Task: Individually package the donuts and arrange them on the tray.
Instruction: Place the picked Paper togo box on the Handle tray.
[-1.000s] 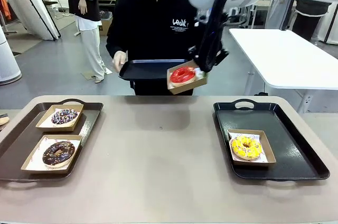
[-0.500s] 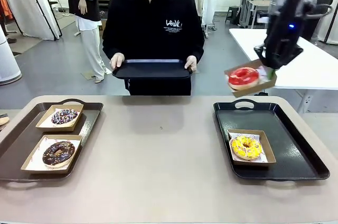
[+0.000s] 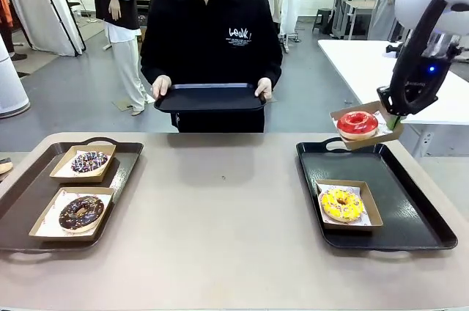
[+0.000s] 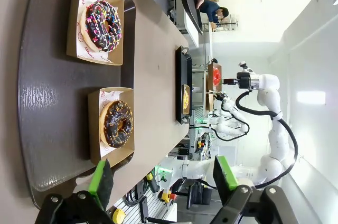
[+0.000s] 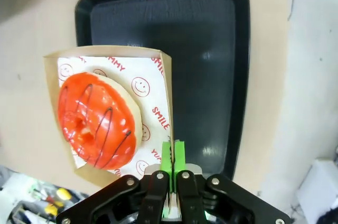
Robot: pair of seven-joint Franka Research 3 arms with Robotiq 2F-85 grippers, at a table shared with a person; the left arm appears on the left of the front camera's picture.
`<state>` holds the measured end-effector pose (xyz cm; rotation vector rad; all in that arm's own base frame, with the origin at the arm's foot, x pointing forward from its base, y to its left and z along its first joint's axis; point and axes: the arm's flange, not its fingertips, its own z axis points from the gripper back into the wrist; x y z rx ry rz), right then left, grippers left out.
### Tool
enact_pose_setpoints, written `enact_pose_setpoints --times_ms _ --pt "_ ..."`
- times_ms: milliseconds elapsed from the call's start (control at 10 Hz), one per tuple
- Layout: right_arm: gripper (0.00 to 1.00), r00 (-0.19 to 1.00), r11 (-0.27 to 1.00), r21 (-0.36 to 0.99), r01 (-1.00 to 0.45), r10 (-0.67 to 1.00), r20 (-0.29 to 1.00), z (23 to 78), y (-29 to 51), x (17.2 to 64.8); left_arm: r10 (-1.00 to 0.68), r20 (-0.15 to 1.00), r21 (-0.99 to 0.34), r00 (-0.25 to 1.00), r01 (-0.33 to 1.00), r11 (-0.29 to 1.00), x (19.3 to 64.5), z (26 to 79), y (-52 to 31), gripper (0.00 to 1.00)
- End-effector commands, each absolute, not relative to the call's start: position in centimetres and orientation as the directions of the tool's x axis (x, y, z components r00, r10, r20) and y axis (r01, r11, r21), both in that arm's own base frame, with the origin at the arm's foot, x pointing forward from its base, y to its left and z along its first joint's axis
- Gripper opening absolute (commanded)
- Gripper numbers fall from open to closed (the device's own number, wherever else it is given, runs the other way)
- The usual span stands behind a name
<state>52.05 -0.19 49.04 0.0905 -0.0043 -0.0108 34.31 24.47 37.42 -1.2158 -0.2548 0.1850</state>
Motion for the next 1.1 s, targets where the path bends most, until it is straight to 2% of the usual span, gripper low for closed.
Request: enact_pose_setpoints --times_ms 0,100,800,1000 --pt "0.02 0.999 0.994 0.106 -0.034 0.034 0.006 48.4 0.2 53.1 0.277 0.100 -0.939 0.956 -0.002 0.345 33.9 37.5 24.3 1.00" --pt "0.02 1.000 0.996 0.090 0.011 -0.011 0.004 49.0 -0.2 52.1 0.277 0.100 -0.939 0.956 -0.002 0.345 33.9 37.5 24.3 1.00" --pt "0.02 1.000 0.996 0.093 -0.006 0.005 0.011 49.0 -0.2 52.3 0.277 0.100 -0.939 0.956 -0.002 0.345 33.9 37.5 24.3 1.00" --pt "0.02 1.000 0.995 0.099 0.017 -0.018 0.011 46.7 -1.6 53.8 0.277 0.100 -0.939 0.956 -0.002 0.345 33.9 37.5 24.3 1.00"
